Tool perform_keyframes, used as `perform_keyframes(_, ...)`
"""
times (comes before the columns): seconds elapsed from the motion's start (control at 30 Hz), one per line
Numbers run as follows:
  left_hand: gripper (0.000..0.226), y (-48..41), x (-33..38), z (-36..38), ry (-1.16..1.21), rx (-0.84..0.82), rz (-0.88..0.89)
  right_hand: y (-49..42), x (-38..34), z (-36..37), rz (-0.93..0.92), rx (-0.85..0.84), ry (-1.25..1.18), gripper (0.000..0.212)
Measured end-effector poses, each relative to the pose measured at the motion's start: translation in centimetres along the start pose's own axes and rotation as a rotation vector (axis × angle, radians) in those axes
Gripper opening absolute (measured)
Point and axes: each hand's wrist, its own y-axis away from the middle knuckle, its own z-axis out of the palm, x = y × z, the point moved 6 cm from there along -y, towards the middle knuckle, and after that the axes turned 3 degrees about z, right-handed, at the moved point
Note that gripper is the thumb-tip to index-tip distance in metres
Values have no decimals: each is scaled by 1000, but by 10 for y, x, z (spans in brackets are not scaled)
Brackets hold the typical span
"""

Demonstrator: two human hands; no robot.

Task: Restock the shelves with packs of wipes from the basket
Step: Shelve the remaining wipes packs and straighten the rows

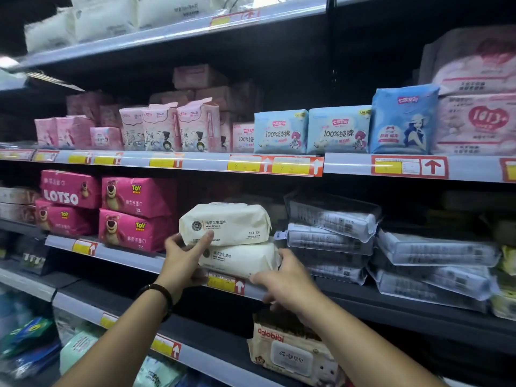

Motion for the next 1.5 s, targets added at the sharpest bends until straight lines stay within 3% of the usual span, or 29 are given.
perform_keyframes(0.2, 34, -7, 23, -3, 15, 17, 162, -3, -21, -5, -97, 53, -30, 55)
perform_keyframes(0.33, 20, -19, 22, -7, -36, -50, 174, -3, -25, -3, -116, 58, -97, 79)
perform_keyframes(0.47, 14, -26, 30, -2, -83, -117, 215, 5, -22, -1, -177, 80, -58, 88)
perform_keyframes(0.6, 18, -34, 32, 7, -189, -76, 260, 11, -17, -2, -194, 95, 30, 113)
perform_keyframes(0.7, 45, -41, 35, 20, -553, -14, 305, 14, -19, -3, -197, 82, -9, 115)
perform_keyframes(0.77, 57, -39, 33, 26, -854, 191, 279, 15, -20, -2, -191, 83, -16, 114)
perform_keyframes(0.8, 60, -31, 35, 29, -891, 325, 274, 16, -21, -1, -193, 77, -17, 114)
perform_keyframes(0.87, 66, -6, 39, 44, -807, 457, 362, 15, -20, -1, -202, 69, -22, 112)
perform_keyframes(0.97, 62, 17, 33, 81, -726, 371, 529, 14, -20, -2, -212, 48, -17, 113)
perform_keyframes(1.07, 62, 16, 22, 107, -631, 345, 506, 15, -20, -3, -195, 13, -35, 117)
perform_keyframes(1.3, 58, 3, 14, 118, -579, 520, 583, 11, -16, -9, -125, -103, -175, 111)
perform_keyframes(1.5, 57, 3, 13, 114, -563, 481, 551, 12, -20, -6, -118, -141, -150, 113)
